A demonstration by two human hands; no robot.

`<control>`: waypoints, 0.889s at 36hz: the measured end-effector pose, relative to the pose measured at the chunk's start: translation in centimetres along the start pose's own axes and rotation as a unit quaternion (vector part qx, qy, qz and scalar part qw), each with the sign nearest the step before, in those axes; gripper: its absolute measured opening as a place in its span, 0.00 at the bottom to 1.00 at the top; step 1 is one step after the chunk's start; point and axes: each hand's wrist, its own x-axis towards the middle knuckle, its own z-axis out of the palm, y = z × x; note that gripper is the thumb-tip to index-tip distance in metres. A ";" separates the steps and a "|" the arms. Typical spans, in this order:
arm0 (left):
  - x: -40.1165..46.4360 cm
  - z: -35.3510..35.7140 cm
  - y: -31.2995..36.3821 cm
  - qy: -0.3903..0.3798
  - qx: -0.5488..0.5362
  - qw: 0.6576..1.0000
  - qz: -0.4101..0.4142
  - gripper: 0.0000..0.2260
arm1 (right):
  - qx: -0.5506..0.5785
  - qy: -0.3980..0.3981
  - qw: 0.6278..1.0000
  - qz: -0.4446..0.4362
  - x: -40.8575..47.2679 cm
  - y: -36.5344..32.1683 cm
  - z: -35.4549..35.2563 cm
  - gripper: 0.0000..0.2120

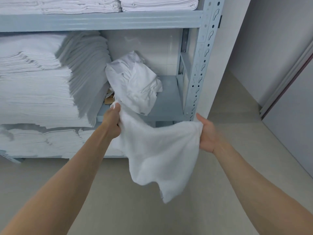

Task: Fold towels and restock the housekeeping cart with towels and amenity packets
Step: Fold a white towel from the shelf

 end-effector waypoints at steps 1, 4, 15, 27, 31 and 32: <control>0.2 -0.4 0.1 -0.002 0.008 1.000 -0.008 0.12 | -0.002 0.010 1.000 -0.007 -0.1 -0.5 0.2 0.31; 0.7 -1.7 0.7 -0.061 -0.030 0.997 -0.028 0.08 | -0.025 0.073 0.997 -0.010 -0.2 -1.8 0.0 0.23; 3.5 -3.1 -2.3 -0.049 0.148 0.985 0.078 0.13 | -0.365 0.253 0.895 0.046 2.2 -0.9 1.9 0.25; 5.6 -6.2 -3.5 0.029 0.392 0.885 0.247 0.18 | -0.615 0.330 0.705 -0.129 2.2 -1.0 -0.8 0.19; 6.0 -6.3 -3.4 0.058 0.383 0.888 0.249 0.17 | -0.635 0.349 0.671 -0.154 2.0 -1.2 -1.7 0.10; 6.1 -6.4 -3.3 0.062 0.380 0.889 0.248 0.17 | -0.628 0.353 0.675 -0.157 2.0 -1.2 -1.8 0.10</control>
